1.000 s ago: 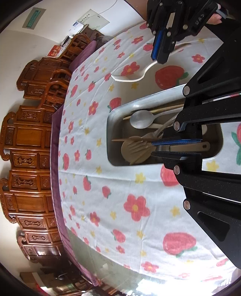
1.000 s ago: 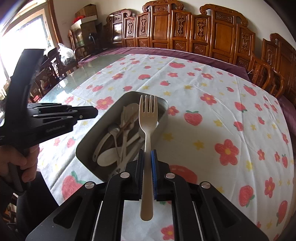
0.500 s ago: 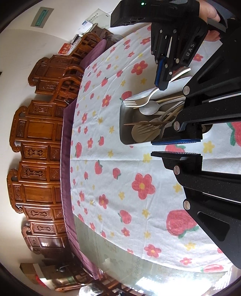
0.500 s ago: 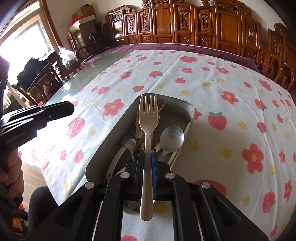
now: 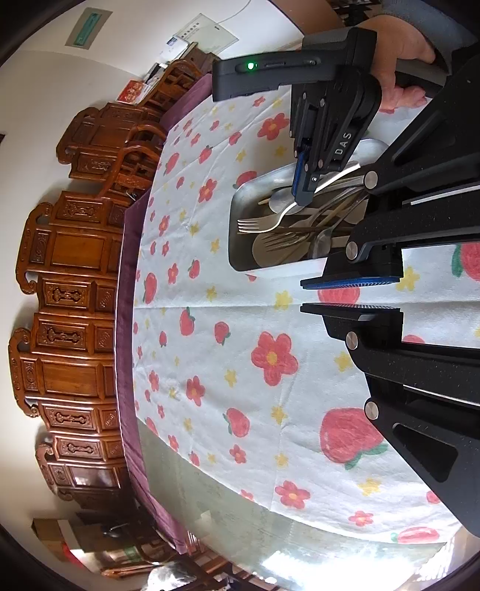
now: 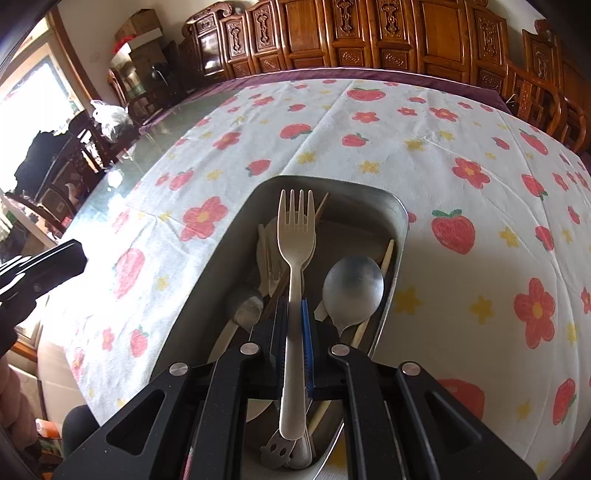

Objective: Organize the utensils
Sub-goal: 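Lower the white plastic fork into the tray and open the right gripper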

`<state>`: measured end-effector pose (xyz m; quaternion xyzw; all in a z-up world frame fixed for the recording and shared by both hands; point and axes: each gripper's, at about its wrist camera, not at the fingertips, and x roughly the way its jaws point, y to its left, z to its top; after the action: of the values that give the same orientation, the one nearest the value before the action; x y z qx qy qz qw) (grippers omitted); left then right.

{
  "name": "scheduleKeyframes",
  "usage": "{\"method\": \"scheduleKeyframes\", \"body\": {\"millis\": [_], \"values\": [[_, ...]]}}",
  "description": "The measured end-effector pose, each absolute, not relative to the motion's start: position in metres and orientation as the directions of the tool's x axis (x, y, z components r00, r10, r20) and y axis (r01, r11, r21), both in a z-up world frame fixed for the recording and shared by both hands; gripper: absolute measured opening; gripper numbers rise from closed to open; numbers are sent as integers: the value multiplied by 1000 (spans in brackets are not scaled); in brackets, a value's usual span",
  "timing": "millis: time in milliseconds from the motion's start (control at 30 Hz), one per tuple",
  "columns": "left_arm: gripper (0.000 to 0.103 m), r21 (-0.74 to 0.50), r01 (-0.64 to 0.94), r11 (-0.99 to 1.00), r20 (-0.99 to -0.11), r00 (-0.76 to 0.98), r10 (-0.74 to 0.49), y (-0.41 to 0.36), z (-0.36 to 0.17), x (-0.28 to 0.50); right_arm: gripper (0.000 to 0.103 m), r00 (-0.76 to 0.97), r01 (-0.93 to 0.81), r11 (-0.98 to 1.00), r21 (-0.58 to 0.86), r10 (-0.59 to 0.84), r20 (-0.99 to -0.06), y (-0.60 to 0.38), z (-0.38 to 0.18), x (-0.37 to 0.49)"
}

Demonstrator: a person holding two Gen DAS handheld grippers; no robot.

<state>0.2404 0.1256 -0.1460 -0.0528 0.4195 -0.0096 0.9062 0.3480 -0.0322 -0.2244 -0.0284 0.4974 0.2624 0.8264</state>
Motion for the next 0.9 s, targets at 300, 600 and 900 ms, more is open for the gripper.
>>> {"method": "scheduleKeyframes", "body": {"millis": [300,600,900], "values": [[6,-105,-23,994,-761,645,-65,127,-148,239,9,379,-417,893,170,341,-861,-33,-235,361],[6,-102,-27,994,-762,645,-61,127,-150,238,10,393,-448,870,205,398,-829,-33,-226,351],[6,-96,-27,995,-757,651,-56,123,-144,235,10,413,-486,845,225,448,-793,-39,-206,339]]}}
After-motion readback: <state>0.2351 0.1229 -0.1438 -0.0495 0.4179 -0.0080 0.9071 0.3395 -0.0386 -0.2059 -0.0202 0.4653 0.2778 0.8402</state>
